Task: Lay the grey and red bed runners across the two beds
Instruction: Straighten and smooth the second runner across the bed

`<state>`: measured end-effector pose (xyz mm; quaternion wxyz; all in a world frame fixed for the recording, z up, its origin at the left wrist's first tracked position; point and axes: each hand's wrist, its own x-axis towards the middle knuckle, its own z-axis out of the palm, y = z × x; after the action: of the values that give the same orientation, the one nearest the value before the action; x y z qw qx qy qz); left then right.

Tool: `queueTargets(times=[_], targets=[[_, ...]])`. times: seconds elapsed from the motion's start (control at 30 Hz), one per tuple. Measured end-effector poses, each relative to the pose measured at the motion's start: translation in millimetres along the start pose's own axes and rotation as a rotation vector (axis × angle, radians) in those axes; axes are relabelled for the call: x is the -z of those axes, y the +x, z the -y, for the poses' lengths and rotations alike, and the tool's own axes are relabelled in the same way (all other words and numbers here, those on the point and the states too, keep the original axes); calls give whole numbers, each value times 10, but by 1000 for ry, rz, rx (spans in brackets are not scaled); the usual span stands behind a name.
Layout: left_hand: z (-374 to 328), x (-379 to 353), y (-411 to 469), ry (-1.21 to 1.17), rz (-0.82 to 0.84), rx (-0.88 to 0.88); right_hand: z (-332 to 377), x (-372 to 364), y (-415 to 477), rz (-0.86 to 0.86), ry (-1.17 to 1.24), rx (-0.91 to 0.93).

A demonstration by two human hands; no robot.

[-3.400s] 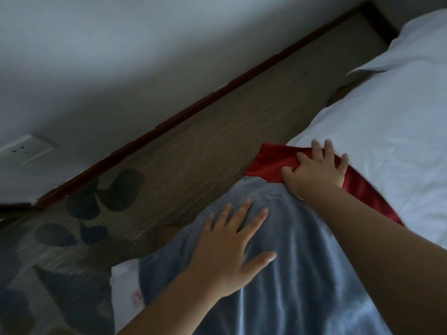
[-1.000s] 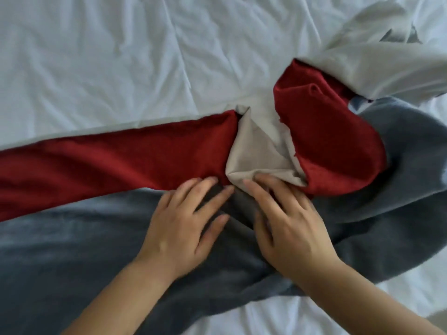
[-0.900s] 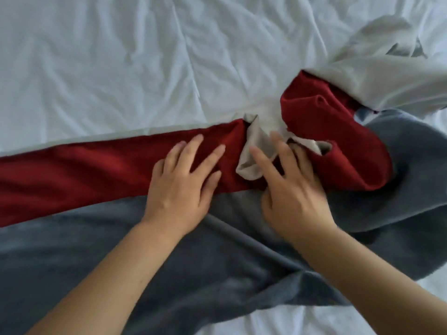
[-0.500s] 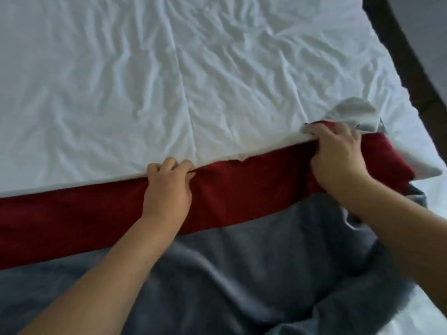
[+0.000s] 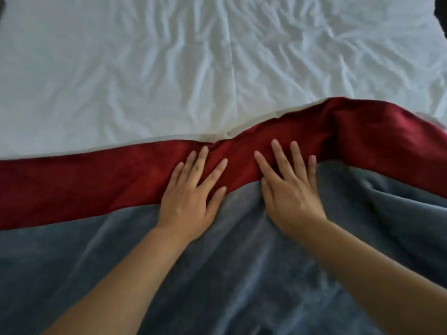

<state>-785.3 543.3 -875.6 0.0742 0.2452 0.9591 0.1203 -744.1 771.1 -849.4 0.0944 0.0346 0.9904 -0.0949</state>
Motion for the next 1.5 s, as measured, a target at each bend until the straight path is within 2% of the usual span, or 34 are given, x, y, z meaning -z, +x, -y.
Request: queueTargets(times=[0.07, 0.33, 0.43, 0.5, 0.57, 0.7, 0.83, 0.97, 1.1, 1.33, 1.43, 1.5], targets=[[229, 20, -216, 35, 1, 10, 242, -153, -66, 71, 33, 42], [1497, 515, -857, 137, -45, 222, 1509, -193, 333, 152, 174, 156], [1986, 755, -941, 140, -78, 316, 2027, -93, 625, 11, 287, 150], [2250, 911, -953, 134, -139, 318, 2311, -23, 811, -102, 321, 160], [2455, 1034, -940, 124, -206, 289, 2509, 8, 972, -108, 313, 146], [2705, 1157, -839, 92, -276, 211, 2632, -2, 1111, -102, 289, 135], [2851, 1178, -664, 40, -347, 147, 2610, -15, 1104, -204, 271, 182], [2952, 1141, -599, 72, -356, 78, 2622, -16, 1141, -239, 228, 211], [3001, 1183, -527, 63, -327, 49, 2698, 8, 1235, -188, 106, 158], [3164, 1422, 30, 75, -277, 154, 2827, 182, 1831, -119, 2, 14], [3128, 1240, 96, 111, -256, 232, 2857, -20, 1895, -116, 53, 24], [2992, 1057, 7, 108, -304, 292, 2778, -185, 1748, -152, 140, 87]])
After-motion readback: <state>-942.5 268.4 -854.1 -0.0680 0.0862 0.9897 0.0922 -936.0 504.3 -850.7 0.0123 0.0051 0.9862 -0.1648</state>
